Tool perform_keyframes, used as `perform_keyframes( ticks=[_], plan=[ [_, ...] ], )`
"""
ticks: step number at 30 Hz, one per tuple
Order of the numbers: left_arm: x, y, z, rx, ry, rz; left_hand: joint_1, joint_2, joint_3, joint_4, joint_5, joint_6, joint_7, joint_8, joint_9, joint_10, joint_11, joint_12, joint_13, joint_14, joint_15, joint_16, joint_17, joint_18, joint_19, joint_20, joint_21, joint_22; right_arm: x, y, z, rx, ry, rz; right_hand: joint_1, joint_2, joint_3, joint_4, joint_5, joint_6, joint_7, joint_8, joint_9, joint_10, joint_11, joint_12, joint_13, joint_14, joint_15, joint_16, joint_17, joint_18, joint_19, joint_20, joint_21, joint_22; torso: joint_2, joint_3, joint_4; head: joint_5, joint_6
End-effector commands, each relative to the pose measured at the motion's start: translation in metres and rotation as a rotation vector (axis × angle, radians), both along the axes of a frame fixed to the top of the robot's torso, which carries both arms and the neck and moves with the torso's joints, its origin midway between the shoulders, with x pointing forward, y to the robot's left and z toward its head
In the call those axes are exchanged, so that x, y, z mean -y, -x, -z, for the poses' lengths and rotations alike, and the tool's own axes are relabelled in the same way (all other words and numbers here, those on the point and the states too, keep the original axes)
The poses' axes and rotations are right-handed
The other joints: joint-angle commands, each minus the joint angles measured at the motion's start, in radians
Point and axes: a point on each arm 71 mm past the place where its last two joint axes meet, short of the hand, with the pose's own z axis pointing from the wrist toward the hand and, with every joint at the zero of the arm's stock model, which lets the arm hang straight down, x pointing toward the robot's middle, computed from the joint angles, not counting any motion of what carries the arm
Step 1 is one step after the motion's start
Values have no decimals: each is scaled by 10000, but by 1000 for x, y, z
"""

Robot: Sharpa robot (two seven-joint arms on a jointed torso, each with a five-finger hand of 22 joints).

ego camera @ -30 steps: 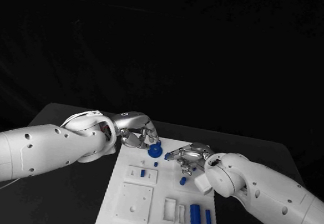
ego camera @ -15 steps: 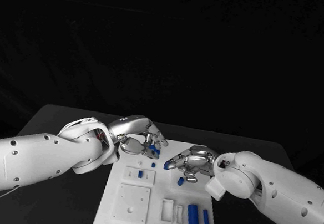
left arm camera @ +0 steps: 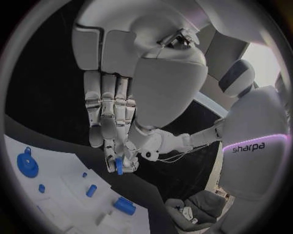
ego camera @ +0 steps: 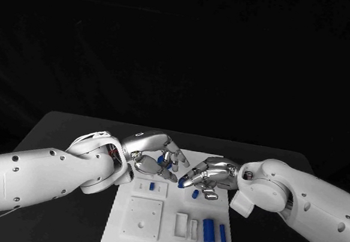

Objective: Assemble the parts on the task board

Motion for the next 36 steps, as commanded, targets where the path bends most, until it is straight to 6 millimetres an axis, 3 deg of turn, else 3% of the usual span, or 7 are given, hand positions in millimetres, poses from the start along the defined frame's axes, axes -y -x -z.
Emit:
perform_keyframes(
  ticks=[1,9,20,31,36],
  plan=[
    [2,3,3,-427,-275,227,27,99,-39,16,38,-14,67,-30,0,-83,8,79,-47,-85,5,72,2,-188,47,-5,-48,200,-5,6,-3,-170,-476,-890,-19,48,40,-34,104,231,-19,32,339,-95,-19,-62,-20,-75,-12,18,13,-64,28,-56,-20,1031,9,-4,8,-5,9],
    [5,4,6,-818,-296,324,25,131,-47,-6,-12,-46,53,-33,-1,-176,19,121,-127,-167,19,41,-36,-195,-24,10,-74,198,-6,6,-7,-205,-755,-1045,-39,34,68,-28,165,233,-20,35,363,-115,-16,-87,-35,-85,-9,14,20,-61,7,-53,-57,1022,0,-20,12,-9,-38],
    [6,4,8,-962,-359,293,33,231,-41,-6,21,-7,139,-32,-2,-183,53,204,-165,-133,34,79,-47,-163,23,20,-58,206,-8,7,-9,-219,-883,-1146,-41,20,67,-23,183,233,-22,34,380,-104,-18,-71,-23,-86,-10,21,31,-61,5,-54,-45,1023,9,-7,-5,-39,-64],
    [5,3,9,-931,-351,146,19,407,9,1,77,41,121,-32,-3,-117,3,237,-215,-38,-10,148,-43,-138,102,-11,22,214,-10,8,-9,-295,-987,-1342,-39,5,59,-17,228,239,-24,34,401,-119,-19,-91,-35,-94,-9,16,37,-63,-1,-53,-23,1026,8,-6,-8,-19,-31],
    [5,1,8,-808,-306,10,-72,433,-27,8,83,157,75,-30,-1,-77,-64,528,-108,150,-79,414,52,-142,269,-75,224,228,-12,9,-10,-324,-1030,-1442,-48,-14,53,-3,306,236,-22,33,415,-140,-16,-115,-49,-104,-6,17,48,-62,-15,-50,-33,1022,8,-3,-12,-17,-6]
  ],
)
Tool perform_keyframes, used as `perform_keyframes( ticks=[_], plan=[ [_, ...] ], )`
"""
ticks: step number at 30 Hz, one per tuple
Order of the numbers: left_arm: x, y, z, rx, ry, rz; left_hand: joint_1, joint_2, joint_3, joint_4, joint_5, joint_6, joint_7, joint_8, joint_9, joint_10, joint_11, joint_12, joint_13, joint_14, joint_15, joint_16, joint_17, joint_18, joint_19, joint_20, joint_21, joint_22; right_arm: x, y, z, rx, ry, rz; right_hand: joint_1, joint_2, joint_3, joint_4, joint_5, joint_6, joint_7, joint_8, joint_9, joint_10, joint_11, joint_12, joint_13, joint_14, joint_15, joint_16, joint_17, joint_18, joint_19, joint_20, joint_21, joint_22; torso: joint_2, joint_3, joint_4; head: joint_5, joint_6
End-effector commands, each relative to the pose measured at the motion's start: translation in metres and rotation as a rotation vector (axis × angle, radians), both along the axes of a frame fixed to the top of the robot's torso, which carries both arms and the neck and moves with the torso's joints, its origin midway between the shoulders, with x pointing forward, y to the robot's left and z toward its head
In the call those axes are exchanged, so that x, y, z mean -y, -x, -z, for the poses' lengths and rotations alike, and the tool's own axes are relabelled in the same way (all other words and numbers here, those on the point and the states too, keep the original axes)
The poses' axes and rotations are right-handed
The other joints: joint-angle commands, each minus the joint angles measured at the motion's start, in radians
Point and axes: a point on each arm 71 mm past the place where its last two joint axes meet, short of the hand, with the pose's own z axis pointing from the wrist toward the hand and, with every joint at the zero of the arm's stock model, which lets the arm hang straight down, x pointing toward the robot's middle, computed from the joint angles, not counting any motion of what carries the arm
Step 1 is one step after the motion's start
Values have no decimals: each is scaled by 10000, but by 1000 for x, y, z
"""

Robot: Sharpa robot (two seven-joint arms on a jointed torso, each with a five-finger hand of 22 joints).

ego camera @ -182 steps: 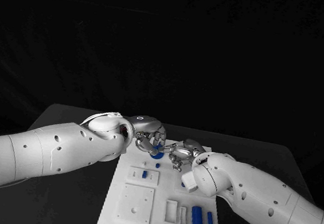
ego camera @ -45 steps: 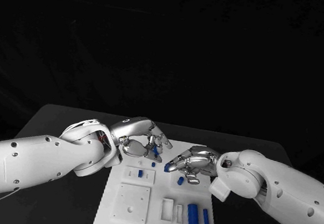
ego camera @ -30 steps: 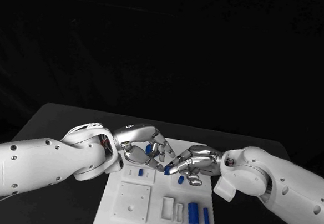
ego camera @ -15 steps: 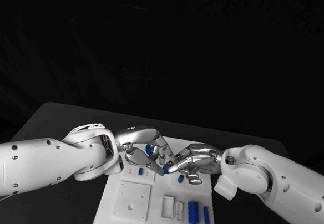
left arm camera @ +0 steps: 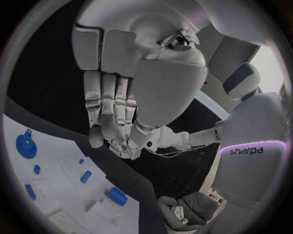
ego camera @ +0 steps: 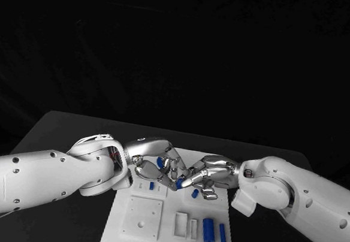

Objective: Assemble the parts on the task board

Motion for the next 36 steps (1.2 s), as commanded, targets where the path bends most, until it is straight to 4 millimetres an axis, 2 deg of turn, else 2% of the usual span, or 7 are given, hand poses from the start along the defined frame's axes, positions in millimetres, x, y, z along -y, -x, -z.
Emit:
perform_keyframes(
  ticks=[1,8,12,17,26,36],
  plan=[
    [1,-1,-1,37,108,-170,-25,63,-32,10,40,73,-20,-31,2,-10,-76,199,98,152,-2,152,71,-141,150,-12,133,233,-6,5,-1,-99,-290,-511,-51,-7,40,37,43,236,-22,35,412,-71,-18,-67,-13,-66,27,17,17,-62,-15,-51,-33,1022,-1,0,-8,2,24],
    [6,-1,-2,236,144,-298,-204,-14,-186,160,55,128,-71,-32,4,-561,-154,1736,1011,345,-74,763,292,-152,297,-84,726,239,-10,2,-5,5,-716,123,-66,-47,-17,113,249,213,-25,34,422,-97,-19,-120,-55,-72,27,2,18,-58,-23,-49,-44,1016,0,-9,-2,-5,68],
    [8,0,-2,353,195,-371,-304,-77,-241,245,66,154,-92,-28,8,-677,-180,2104,1233,402,-91,889,313,-139,296,-97,951,232,-10,-1,-7,132,-1043,780,-79,-80,-29,143,488,219,-26,34,428,-79,-22,-87,-32,-68,22,-21,3,-54,-23,-54,-79,1006,-1,-9,1,5,105],
    [8,-1,-3,447,314,-552,-383,-4,-220,341,130,338,-142,-23,11,-744,-237,2522,1465,553,-149,1033,346,-126,340,-148,1291,230,-10,-3,-8,168,-1150,1142,-82,-81,-28,148,523,217,-25,33,427,-84,-22,-92,-36,-70,22,-32,-4,-54,-22,-55,-80,1006,-6,-8,-1,8,121],
    [5,-3,-3,558,398,-845,-373,206,-65,259,238,803,-268,-27,11,-662,-347,2705,1575,700,-243,1138,589,-128,362,-237,1665,223,-10,-3,-7,90,-1172,1143,-87,-96,-27,175,544,214,-28,33,431,-80,-24,-87,-33,-65,20,-31,-1,-56,-15,-57,-77,1007,5,-2,-7,13,153],
    [-2,-6,-4,727,472,-1187,-360,305,41,179,298,886,-284,-25,13,-623,-366,2657,1575,799,-269,1012,701,-117,339,-265,1826,210,-9,-2,-6,-8,-1127,965,-87,-96,-27,175,544,214,-28,33,431,-80,-24,-87,-33,-65,20,-31,-1,-56,-15,-57,-77,1007,9,0,0,5,168]
  ],
)
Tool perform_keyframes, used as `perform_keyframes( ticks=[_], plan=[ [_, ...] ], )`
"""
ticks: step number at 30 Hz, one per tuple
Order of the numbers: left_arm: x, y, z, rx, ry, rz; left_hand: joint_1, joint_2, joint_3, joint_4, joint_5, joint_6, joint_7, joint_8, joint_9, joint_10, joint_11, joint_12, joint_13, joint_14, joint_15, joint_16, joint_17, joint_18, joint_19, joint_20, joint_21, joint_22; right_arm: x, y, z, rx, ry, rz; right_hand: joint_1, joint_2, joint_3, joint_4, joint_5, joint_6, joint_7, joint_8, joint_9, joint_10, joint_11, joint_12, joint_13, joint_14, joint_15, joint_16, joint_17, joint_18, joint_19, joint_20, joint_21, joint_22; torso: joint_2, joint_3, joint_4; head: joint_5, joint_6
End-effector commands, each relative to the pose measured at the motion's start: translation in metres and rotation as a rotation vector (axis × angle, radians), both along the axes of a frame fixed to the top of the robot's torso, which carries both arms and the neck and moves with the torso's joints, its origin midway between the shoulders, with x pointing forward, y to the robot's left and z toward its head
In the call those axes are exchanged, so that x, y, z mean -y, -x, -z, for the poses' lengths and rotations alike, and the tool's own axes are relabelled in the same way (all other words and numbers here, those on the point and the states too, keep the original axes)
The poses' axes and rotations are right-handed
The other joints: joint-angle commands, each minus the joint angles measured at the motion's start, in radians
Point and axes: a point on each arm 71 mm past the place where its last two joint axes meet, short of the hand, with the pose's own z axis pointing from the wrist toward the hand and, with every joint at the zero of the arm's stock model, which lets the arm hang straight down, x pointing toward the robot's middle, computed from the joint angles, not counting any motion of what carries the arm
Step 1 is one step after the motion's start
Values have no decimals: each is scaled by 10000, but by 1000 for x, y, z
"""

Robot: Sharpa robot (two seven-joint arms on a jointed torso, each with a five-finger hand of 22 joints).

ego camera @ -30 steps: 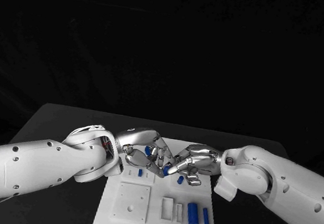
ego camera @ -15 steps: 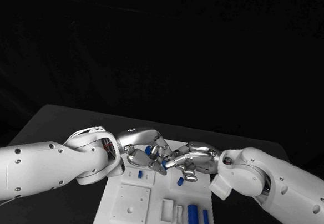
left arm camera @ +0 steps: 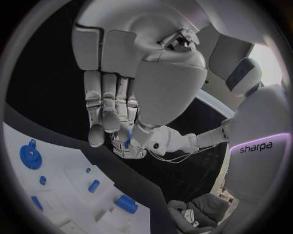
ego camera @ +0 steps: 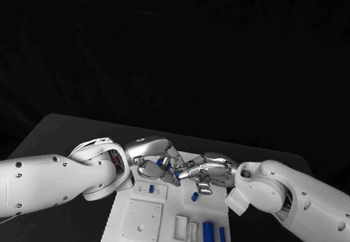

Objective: Assemble the parts on the task board

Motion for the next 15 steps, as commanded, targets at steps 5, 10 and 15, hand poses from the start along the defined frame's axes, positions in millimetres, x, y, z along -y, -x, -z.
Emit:
perform_keyframes(
  ticks=[5,10,15],
  plan=[
    [-6,-4,-3,324,197,-463,9,119,113,-33,74,194,-6,-15,25,39,-78,-37,21,127,-16,-84,65,-115,36,-63,111,204,-3,3,0,-89,-265,-324,-28,-49,-6,64,62,211,-28,73,16,-53,12,-34,-2,-64,19,-17,10,-56,-11,-57,-48,1007,0,1,4,-11,5],
    [-8,-4,-3,380,226,-506,28,131,128,-54,80,277,-22,-11,30,51,-87,-53,20,153,-26,-112,82,-114,40,-73,136,202,-1,3,1,-194,-352,-330,-28,-49,-6,64,62,211,-28,73,16,-53,12,-34,-2,-64,19,-17,10,-56,-11,-57,-48,1007,-2,-1,0,-22,2],
    [-8,-5,-4,487,310,-506,95,193,184,-109,87,301,-16,-19,24,59,-85,-120,-1,172,-29,-184,114,-113,19,-81,164,199,0,2,1,-317,-445,-379,-35,-62,13,74,76,210,-29,73,23,-53,12,-32,-1,-63,19,-10,20,-56,-7,-58,-48,1008,4,-1,6,-34,-2]
  ],
)
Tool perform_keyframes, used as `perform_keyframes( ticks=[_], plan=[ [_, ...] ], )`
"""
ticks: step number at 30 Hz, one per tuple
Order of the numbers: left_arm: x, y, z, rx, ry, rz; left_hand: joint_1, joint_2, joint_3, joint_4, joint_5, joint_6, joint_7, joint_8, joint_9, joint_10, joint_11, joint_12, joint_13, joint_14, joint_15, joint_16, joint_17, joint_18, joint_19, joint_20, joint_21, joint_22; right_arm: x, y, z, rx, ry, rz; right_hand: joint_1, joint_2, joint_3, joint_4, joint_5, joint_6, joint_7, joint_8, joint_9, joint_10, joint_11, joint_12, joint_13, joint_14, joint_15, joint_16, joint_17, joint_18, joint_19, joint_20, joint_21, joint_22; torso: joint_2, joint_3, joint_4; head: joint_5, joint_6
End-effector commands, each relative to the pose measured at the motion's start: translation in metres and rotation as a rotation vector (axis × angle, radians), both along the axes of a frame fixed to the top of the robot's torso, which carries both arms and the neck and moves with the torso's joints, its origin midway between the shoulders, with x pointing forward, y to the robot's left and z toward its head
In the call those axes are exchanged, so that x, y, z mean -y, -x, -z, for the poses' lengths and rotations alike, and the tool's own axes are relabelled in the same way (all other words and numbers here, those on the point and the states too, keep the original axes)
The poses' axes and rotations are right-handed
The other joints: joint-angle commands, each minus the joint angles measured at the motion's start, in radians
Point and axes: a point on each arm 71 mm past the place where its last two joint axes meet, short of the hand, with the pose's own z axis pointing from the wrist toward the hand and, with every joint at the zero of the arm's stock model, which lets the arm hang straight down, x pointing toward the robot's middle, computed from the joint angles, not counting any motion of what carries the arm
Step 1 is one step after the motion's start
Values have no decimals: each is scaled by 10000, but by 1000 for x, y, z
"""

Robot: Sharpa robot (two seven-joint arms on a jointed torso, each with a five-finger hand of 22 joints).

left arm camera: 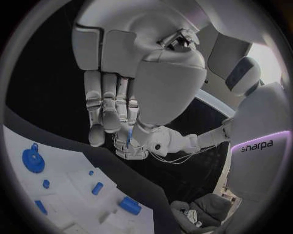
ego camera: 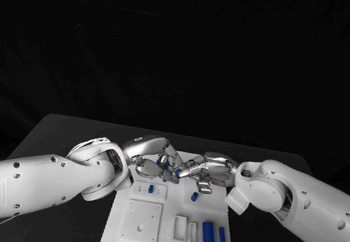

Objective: Assemble the parts on the task board

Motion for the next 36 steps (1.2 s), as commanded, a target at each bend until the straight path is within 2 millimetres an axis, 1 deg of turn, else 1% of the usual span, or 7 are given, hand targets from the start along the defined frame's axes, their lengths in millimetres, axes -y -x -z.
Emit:
perform_keyframes(
  ticks=[1,11,19,22,25,28,36],
  plan=[
    [-5,-3,-4,322,228,-329,16,101,82,-11,51,100,3,11,17,36,-35,-72,-14,71,4,-73,17,-111,-18,-47,55,203,-2,4,1,-205,-270,-472,-38,-59,26,79,48,208,-28,53,32,-65,13,-47,-10,-64,17,-7,13,-56,-4,-59,-53,1008,2,-2,4,-7,-5],
    [-2,-3,-5,308,449,-209,-69,107,46,17,-27,79,-1,7,14,52,-34,-96,-13,84,8,-133,53,-110,-40,-40,65,194,-3,3,2,-256,-300,-475,-40,-59,34,83,46,206,-29,54,37,-67,12,-51,-13,-66,19,-10,14,-56,-6,-58,-60,1007,-6,-3,13,1,-2],
    [0,-3,-5,293,540,-115,28,-24,23,-63,-28,-346,112,-16,-12,30,27,-176,-44,80,42,-220,76,-95,-58,-17,35,186,-2,2,2,-303,-414,-341,-48,-74,76,87,85,219,-33,55,60,-36,8,-22,4,-52,9,18,40,-60,20,-66,5,1021,-9,-8,8,-30,-15],
    [-1,-3,-5,311,556,-113,56,-38,34,-86,-21,-341,111,2,0,36,30,-194,-54,85,50,-230,87,-84,-56,-8,32,188,-2,2,2,-347,-463,-324,-56,-79,100,85,99,227,-35,52,74,-20,4,-2,19,-39,7,41,57,-61,30,-71,16,1024,-8,-10,6,-24,-10],
    [-1,-3,-6,357,589,-130,69,45,90,-84,21,-199,80,4,6,45,15,-220,-65,97,41,-249,113,-68,-56,-7,35,193,-2,2,3,-388,-484,-341,-61,-84,102,86,104,234,-38,56,79,-17,3,3,23,-44,6,35,56,-63,32,-71,31,1027,-10,-13,10,-23,9],
    [-1,-3,-6,394,624,-152,56,183,143,-38,17,-5,39,19,19,49,-9,-218,-59,124,24,-259,134,-70,-43,-20,50,197,-2,2,3,-428,-472,-392,-61,-84,102,86,104,234,-38,56,79,-17,3,3,23,-44,6,35,56,-63,32,-71,31,1027,-15,-14,5,-24,13],
    [-1,-4,-7,474,743,-219,26,340,166,25,16,245,-14,23,30,80,-46,-209,-42,188,-10,-281,180,-82,-11,-50,85,197,-1,3,4,-526,-411,-497,-87,-129,28,150,149,180,-33,54,108,-138,13,-230,-146,-74,21,-13,42,-58,4,-58,-73,1006,-15,-13,-1,-25,37]
  ],
)
